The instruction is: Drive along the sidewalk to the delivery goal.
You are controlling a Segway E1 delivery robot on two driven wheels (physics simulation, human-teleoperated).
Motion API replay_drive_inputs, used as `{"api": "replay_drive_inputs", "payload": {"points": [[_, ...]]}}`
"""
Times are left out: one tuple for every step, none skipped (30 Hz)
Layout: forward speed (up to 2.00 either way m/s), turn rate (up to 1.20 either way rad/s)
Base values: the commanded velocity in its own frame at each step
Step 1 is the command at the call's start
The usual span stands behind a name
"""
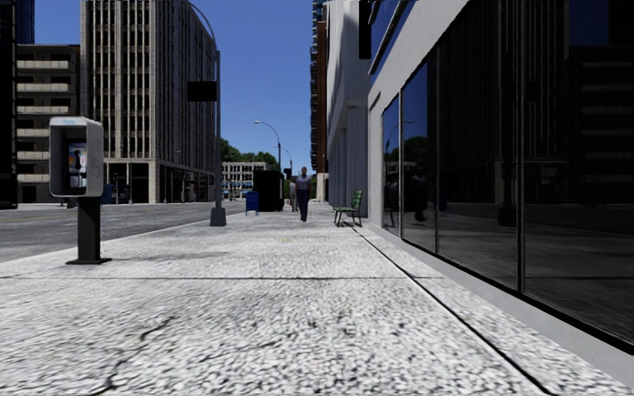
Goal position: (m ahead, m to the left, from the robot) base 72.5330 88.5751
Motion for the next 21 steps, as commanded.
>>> {"api": "replay_drive_inputs", "payload": {"points": [[1.01,-0.02],[1.01,0.0],[1.01,0.0],[1.01,0.0],[1.01,0.0],[1.01,0.0],[1.01,0.0],[1.01,0.0],[1.01,0.0],[1.01,0.0],[1.01,0.0],[1.01,0.0],[1.01,0.0],[1.01,0.0],[1.01,0.0],[1.01,0.0],[1.01,-0.36],[1.01,-0.79],[1.01,-0.93],[1.01,-0.93],[1.01,-1.04]]}}
